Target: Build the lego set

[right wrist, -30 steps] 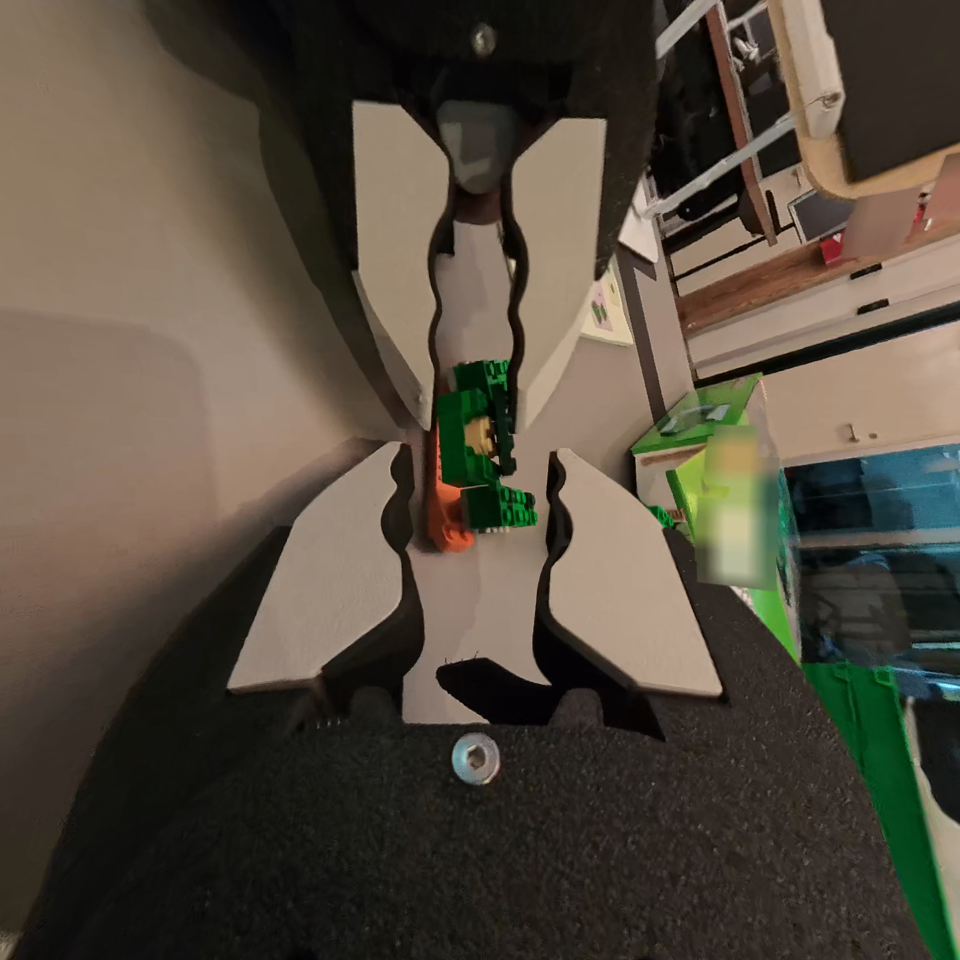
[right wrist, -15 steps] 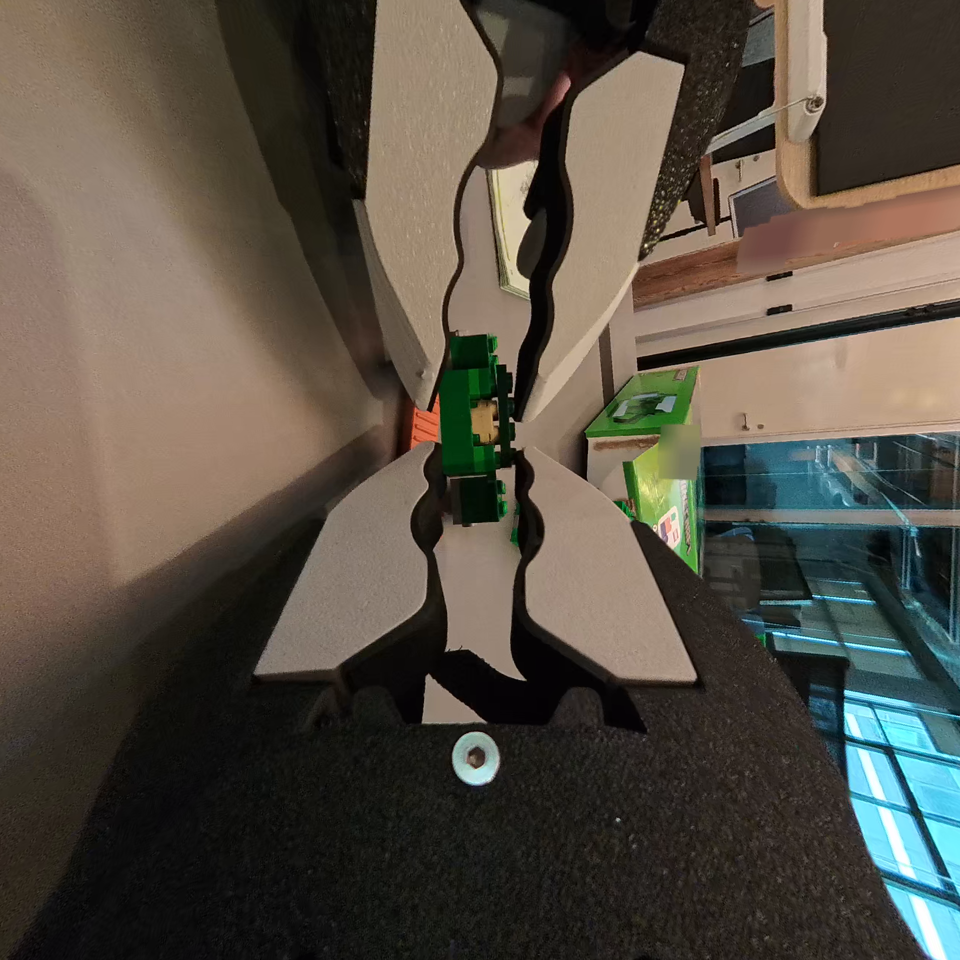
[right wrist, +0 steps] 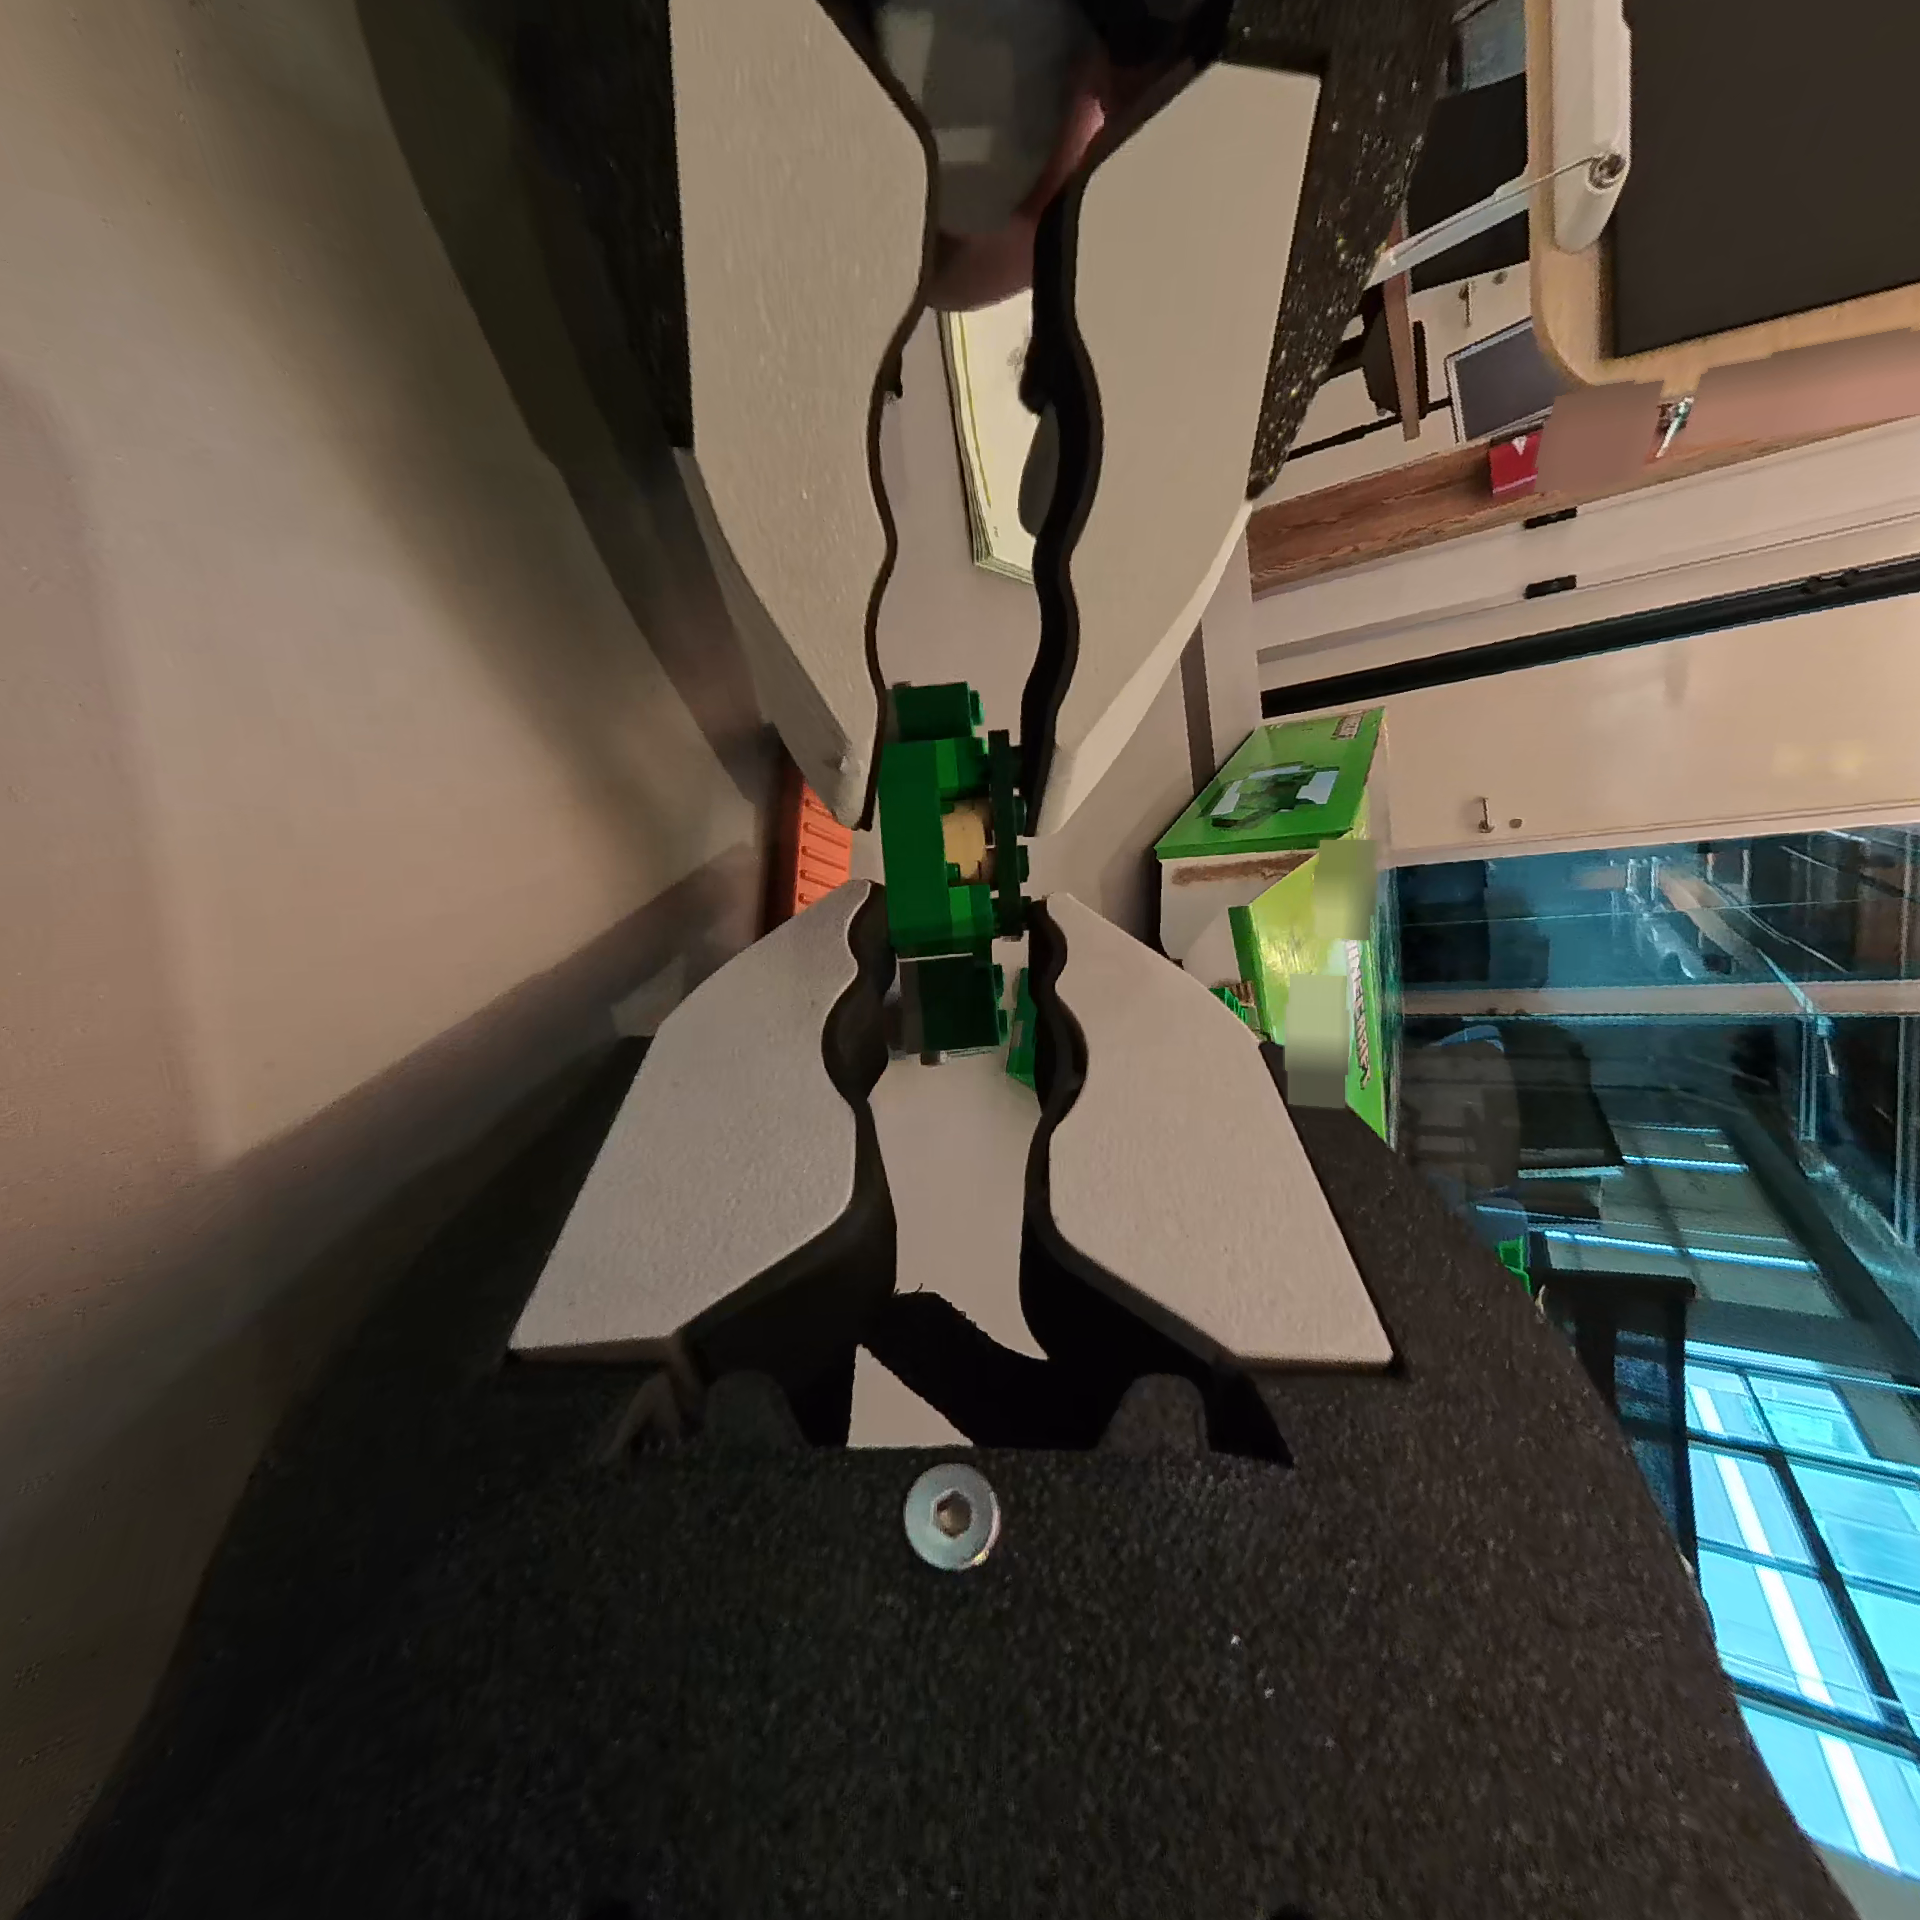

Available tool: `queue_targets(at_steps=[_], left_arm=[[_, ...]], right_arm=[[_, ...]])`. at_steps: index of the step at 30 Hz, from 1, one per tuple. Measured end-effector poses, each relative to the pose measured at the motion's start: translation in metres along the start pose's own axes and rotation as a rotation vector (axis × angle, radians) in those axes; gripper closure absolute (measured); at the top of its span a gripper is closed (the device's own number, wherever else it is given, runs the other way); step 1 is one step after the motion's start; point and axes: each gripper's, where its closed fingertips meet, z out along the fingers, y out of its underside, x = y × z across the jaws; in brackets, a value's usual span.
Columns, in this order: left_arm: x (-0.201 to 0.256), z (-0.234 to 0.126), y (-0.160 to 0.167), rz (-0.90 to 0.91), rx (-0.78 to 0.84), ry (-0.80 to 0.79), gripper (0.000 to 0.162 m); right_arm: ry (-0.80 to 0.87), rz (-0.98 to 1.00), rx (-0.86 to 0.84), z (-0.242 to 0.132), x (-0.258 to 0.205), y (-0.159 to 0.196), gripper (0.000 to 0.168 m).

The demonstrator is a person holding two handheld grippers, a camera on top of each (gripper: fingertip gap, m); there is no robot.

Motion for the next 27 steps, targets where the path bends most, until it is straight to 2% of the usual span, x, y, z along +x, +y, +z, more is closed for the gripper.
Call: queue_targets(at_steps=[10, 16, 20, 27], left_arm=[[0.002, 0.005, 0.01, 0.013, -0.084, -0.008, 0.133], [-0.005, 0.004, 0.012, 0.119, -0.124, -0.071, 0.127], [-0.001, 0.003, 0.008, 0.189, -0.109, -0.074, 0.134], [0.0, 0.002, 0.009, 0.146, -0.121, -0.036, 0.138]], right_arm=[[0.024, -0.065, -0.095, 0.003, 0.0, 0.004, 0.144], [0.039, -0.087, -0.14, 0.002, 0.001, 0.006, 0.145], [0.032, -0.085, -0.141, 0.002, 0.0, 0.006, 0.145], [0.01, -0.04, -0.129, 0.002, -0.001, 0.006, 0.144]])
